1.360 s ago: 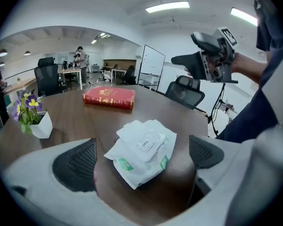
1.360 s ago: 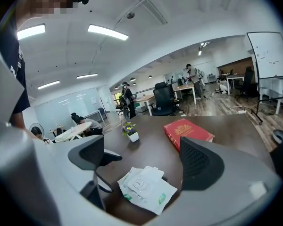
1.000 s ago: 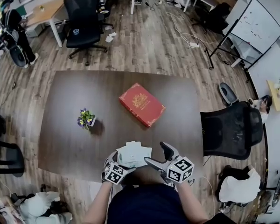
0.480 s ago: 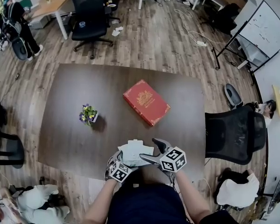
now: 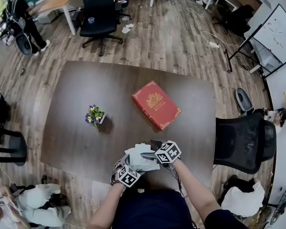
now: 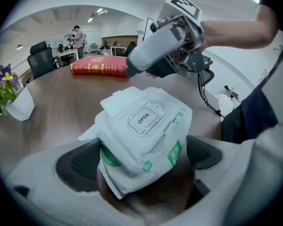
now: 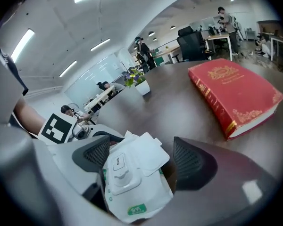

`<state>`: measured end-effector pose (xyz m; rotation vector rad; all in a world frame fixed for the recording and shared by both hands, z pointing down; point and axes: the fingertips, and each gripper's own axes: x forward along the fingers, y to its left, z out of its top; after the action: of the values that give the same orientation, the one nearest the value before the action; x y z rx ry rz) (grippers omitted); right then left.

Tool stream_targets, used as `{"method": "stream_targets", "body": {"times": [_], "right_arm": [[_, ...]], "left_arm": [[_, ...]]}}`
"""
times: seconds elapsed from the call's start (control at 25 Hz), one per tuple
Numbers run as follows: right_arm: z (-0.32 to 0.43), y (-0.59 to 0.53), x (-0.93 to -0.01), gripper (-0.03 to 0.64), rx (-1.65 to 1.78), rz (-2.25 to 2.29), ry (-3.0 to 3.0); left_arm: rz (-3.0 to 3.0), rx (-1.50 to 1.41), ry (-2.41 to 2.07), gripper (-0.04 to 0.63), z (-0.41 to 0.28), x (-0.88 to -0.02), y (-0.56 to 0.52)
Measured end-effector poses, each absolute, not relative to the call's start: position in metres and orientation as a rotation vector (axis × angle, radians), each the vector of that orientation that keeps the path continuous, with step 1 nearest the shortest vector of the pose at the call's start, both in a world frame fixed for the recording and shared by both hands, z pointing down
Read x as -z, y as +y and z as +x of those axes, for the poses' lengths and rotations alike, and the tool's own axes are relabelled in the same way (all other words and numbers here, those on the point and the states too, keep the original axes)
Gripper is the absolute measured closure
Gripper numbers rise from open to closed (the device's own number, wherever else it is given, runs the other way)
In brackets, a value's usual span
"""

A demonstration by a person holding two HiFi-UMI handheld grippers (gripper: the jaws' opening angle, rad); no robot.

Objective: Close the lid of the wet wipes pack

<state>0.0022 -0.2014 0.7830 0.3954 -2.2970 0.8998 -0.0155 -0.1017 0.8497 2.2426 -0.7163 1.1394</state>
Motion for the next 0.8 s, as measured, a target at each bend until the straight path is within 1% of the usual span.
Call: {"method": "stream_targets", "body": {"times": [0.16, 0.44, 0.72, 0.8], "right_arm": [[-0.011, -0.210, -0.796, 0.183, -0.907, 0.272, -2.260], [-0.024, -0.212, -0.812, 0.252, -0.960, 0.093, -2.183], [-0.032, -0.205, -0.808, 0.280, -0.996, 0.012, -2.157], [-0.032, -0.206, -0.800, 0.297, -0.989, 0.012, -2.171]], "left_arm": [[2.230, -1.121, -0.713, 0.029, -0.017, -0.849, -0.103], [2.235, -1.093, -0.697, 0.031, -0.017, -0.846, -0.104], [2.231, -1.076, -0.706, 0.032, -0.018, -0.848, -0.105], [2.231, -1.079, -0.703, 0.032, -0.018, -0.849, -0.104]]}}
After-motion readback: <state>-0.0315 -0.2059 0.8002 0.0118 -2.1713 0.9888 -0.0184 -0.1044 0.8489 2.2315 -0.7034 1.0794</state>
